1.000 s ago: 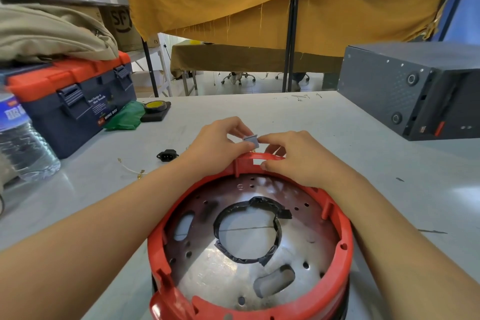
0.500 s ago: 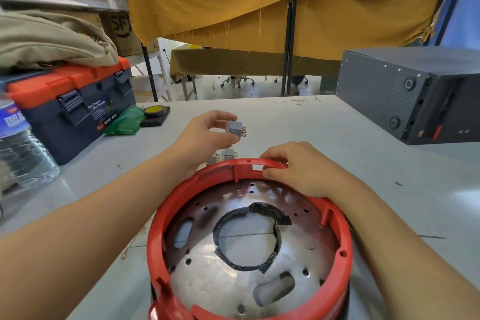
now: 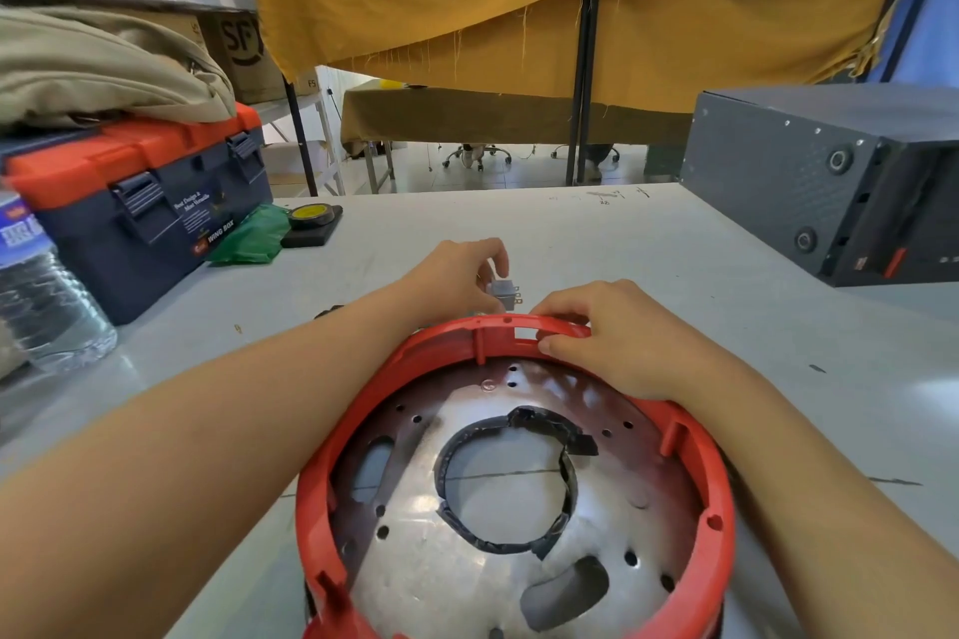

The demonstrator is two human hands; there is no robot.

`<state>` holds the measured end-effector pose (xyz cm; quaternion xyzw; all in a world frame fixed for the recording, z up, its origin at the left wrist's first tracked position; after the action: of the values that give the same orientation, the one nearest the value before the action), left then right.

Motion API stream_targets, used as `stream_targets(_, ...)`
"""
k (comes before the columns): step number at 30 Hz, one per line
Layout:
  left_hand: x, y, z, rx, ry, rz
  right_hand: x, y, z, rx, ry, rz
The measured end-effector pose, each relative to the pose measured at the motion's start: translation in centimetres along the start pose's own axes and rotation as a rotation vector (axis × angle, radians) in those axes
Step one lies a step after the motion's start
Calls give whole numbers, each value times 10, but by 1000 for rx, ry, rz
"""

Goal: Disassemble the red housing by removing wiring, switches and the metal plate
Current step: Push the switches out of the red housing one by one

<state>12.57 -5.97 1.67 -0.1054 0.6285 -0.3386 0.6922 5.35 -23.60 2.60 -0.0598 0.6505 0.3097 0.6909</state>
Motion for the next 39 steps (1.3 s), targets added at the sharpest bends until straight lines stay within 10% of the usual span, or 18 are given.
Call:
stream_targets(17,4,7,6,-55,137,153,1,-2,1,-1,-21,-16)
stream_targets(39,-38,-23,-101,-103,-56,-58,-3,0,-1,65,0,-172)
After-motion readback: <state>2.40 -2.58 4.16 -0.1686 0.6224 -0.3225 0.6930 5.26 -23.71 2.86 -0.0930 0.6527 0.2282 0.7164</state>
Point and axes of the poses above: each hand's wrist, its own z-axis towards the middle knuckle, its own x-axis out of the palm, y = z × x, the point moved 2 cm from there along z, towards the middle knuckle, and after that the axes turned 12 degrees about -z, right-handed, at the moved point
